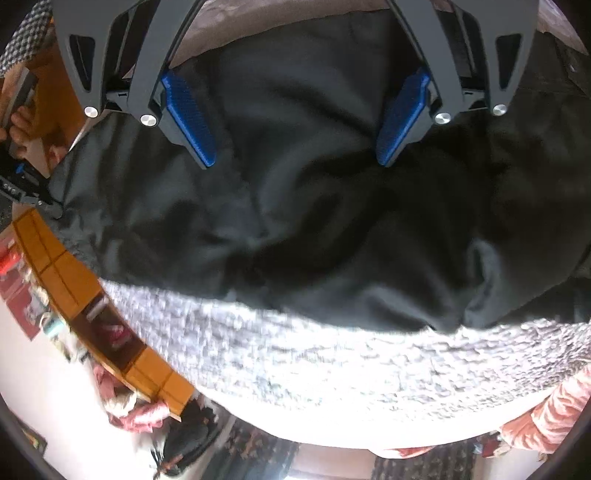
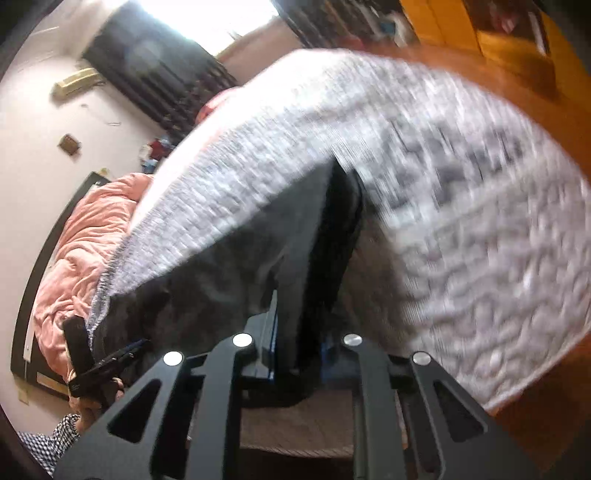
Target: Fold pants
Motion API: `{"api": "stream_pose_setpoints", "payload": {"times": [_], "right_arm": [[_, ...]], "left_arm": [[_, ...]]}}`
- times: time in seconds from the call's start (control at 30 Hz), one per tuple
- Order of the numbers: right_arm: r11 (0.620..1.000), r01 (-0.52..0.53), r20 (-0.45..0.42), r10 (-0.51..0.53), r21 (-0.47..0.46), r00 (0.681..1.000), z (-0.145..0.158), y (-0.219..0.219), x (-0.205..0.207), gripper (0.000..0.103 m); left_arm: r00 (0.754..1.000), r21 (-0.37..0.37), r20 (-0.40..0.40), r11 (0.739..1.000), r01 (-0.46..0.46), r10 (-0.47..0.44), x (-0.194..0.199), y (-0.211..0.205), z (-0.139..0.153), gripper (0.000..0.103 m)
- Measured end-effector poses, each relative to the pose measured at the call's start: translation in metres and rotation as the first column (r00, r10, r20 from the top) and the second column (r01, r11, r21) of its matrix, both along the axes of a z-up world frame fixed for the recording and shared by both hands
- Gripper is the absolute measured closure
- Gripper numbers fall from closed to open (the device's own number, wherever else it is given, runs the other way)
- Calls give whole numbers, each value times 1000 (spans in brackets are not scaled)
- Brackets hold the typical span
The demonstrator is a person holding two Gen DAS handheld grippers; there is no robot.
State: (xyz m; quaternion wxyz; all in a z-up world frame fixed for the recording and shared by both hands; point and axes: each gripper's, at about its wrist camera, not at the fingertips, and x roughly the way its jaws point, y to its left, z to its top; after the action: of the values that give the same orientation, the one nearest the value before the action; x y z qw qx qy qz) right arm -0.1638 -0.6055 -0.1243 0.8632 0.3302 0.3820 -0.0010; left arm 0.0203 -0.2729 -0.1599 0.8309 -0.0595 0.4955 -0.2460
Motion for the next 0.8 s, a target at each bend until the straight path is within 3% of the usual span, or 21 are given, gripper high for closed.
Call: {"api": "stream_pose_setpoints", "payload": {"times": [0.1, 0.17, 0.27, 0.33, 0.37, 0.4, 0.43, 0.47, 0.67, 0.8], "right_arm": [[997, -5, 87, 12, -74, 996, 34, -1, 6, 89], [993, 21, 94, -10, -116, 996, 43, -7, 8, 89], [985, 78, -52, -87, -154, 995, 15, -14, 11, 89], [981, 76, -189, -110, -181, 976, -22, -16, 17, 86], [981, 58, -241, -102, -183, 965, -42, -14, 18, 81], [980, 57, -251, -105, -192, 962, -51, -13, 18, 77], [979, 68, -244, -116, -194, 963, -53, -12, 15, 66], [982, 83, -238, -123, -172, 963, -52, -15, 11, 60], [988, 150, -172, -153, -30, 973, -35, -31, -21, 53], [983, 176, -173, -164, 53, 971, -44, -33, -32, 48]], "left_arm": [[997, -39, 73, 999, -34, 36, 0, 2, 18, 15], [995, -10, 92, 999, -41, 42, 1, -2, 19, 14], [998, 45, 52, 998, -37, 35, 6, -10, -4, 15], [999, 89, 43, 996, -15, 12, 5, -15, -19, 15], [997, 122, 80, 993, 2, -12, 1, -19, -21, 14], [995, 142, 96, 990, 15, -29, -1, -23, -21, 14], [994, 153, 103, 988, 22, -38, -3, -24, -21, 14], [994, 147, 101, 989, 26, -41, -3, -23, -20, 14], [1000, 55, 21, 998, -7, 6, 0, -12, -5, 14], [1000, 14, 25, 1000, -2, 1, -5, -16, 4, 13]]}}
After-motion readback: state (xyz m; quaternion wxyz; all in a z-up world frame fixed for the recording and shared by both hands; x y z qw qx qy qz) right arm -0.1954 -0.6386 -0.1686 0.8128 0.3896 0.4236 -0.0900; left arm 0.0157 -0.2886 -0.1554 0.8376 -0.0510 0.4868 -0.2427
